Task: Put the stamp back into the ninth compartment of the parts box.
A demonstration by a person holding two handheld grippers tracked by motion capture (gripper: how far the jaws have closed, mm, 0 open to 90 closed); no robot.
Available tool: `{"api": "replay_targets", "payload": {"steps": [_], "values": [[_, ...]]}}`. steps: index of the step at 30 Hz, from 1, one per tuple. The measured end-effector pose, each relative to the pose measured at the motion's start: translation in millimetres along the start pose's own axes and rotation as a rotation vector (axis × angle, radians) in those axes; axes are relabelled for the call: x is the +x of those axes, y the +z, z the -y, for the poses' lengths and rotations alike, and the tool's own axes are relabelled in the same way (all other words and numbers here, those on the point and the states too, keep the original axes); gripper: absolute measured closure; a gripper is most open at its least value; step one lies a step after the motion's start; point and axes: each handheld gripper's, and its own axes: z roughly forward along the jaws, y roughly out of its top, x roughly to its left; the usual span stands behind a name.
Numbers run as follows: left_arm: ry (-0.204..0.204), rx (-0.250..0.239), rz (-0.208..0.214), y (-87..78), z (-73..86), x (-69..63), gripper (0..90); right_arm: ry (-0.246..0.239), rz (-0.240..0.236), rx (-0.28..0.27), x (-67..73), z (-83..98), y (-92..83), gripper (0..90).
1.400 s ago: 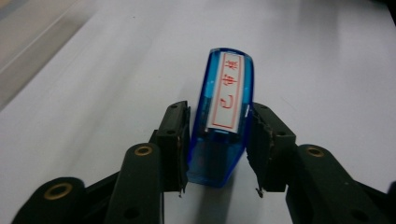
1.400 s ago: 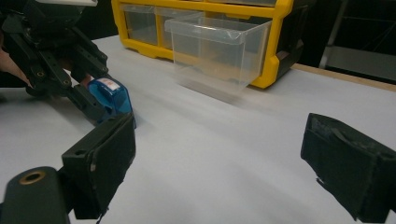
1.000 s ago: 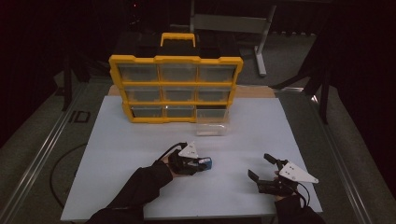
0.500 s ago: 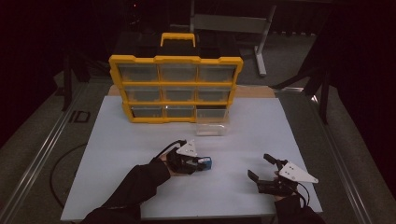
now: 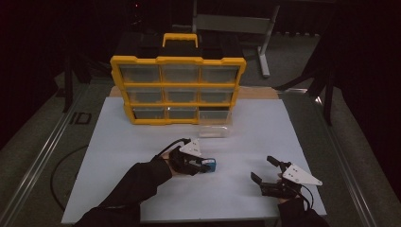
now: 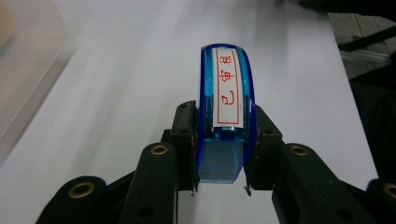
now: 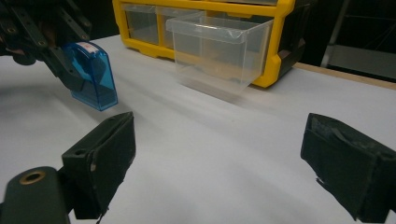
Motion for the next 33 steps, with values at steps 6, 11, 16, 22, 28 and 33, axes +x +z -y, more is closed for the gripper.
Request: {"api": "replay_targets", "payload": {"steps": [6, 11, 16, 22, 28, 33], "values": [[0.002, -0.004, 0.007, -5.6, -6.7, 0.8, 70.2, 0.001, 0.0, 0.0, 0.2, -0.1, 0.0, 10.3], [0.011, -0.009, 0.02, -11.3, -15.3, 3.2, 70.3, 0.002, -0.001, 0.001, 0.0, 0.0, -0.1, 10.3], [0.029, -0.012, 0.029, -17.6, -27.6, 3.9, 70.3, 0.001, 0.0, 0.0, -0.1, 0.0, -0.1, 10.3], [0.042, -0.013, 0.032, -23.5, -37.4, 5.9, 70.3, -0.002, -0.001, 0.0, 0.0, -0.1, 0.0, 10.3], [0.052, -0.018, 0.031, -28.1, -43.9, 7.5, 70.3, -0.003, -0.002, 0.002, 0.2, 0.1, 0.1, 10.3], [0.055, -0.029, 0.03, -34.2, -50.5, 9.0, 70.3, -0.004, -0.002, 0.003, 0.4, 0.0, 0.2, 10.3]]}}
